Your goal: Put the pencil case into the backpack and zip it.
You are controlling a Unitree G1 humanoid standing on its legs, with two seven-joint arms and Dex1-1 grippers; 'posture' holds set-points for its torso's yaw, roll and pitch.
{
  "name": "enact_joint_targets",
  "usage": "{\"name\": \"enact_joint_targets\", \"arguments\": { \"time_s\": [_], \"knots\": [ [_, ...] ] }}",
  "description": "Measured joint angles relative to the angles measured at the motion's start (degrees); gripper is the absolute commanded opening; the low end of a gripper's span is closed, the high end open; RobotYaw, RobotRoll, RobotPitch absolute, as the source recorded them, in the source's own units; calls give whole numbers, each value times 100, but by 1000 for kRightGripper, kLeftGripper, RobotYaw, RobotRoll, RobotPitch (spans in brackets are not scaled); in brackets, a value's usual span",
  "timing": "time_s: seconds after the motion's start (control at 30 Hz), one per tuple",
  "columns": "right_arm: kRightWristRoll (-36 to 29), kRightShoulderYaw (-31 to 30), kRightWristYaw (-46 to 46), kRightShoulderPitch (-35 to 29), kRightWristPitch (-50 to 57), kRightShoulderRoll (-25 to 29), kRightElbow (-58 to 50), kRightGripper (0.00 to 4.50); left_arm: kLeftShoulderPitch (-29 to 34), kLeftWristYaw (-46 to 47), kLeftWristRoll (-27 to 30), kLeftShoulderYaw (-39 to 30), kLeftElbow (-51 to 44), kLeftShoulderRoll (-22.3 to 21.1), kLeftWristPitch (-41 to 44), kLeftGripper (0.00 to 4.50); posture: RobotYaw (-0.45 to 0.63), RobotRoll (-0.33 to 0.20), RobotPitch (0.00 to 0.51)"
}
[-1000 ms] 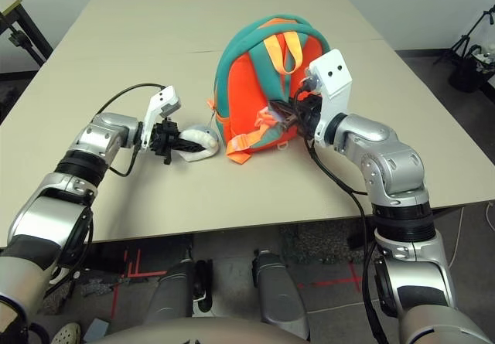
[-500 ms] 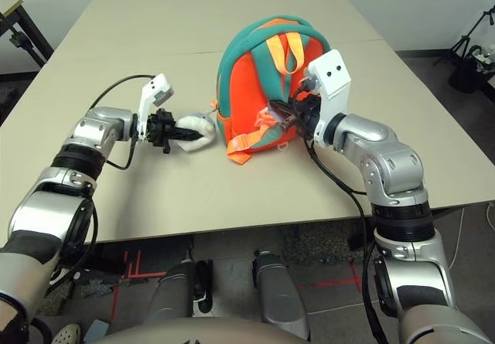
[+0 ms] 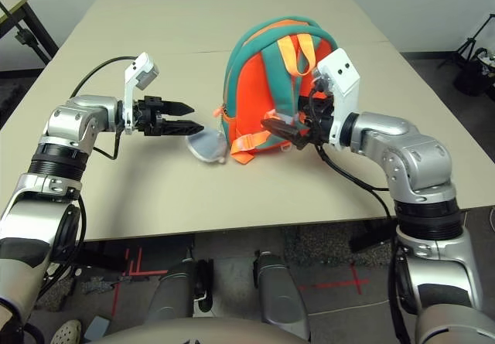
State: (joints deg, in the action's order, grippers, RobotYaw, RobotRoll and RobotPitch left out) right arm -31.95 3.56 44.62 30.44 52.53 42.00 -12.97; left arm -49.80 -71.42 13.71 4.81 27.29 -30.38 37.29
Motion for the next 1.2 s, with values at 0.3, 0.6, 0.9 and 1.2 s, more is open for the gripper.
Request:
{"name": "enact_joint_targets", "arguments": {
  "time_s": [0.3, 0.6, 0.9, 1.2],
  "knots": [
    [-28, 624, -145, -234, 37, 351, 264, 4484, 149, 155, 80, -37, -160, -41, 68, 4500, -204, 0, 108],
    [400, 1191, -1169, -447, -413, 111, 734, 4484, 502, 769, 262, -598, -247, -159, 82, 4500, -203, 0, 115],
    [1075, 1779, -2356, -476, -1560, -305, 1664, 4484, 1112, 2013, 540, -1589, -614, -101, -9, 4500, -178, 0, 121],
    [1299, 2101, -2760, -477, -3101, -677, 2628, 4484, 1546, 3459, 528, -2249, -548, 151, -927, 4500, -152, 0, 143]
  ]
}}
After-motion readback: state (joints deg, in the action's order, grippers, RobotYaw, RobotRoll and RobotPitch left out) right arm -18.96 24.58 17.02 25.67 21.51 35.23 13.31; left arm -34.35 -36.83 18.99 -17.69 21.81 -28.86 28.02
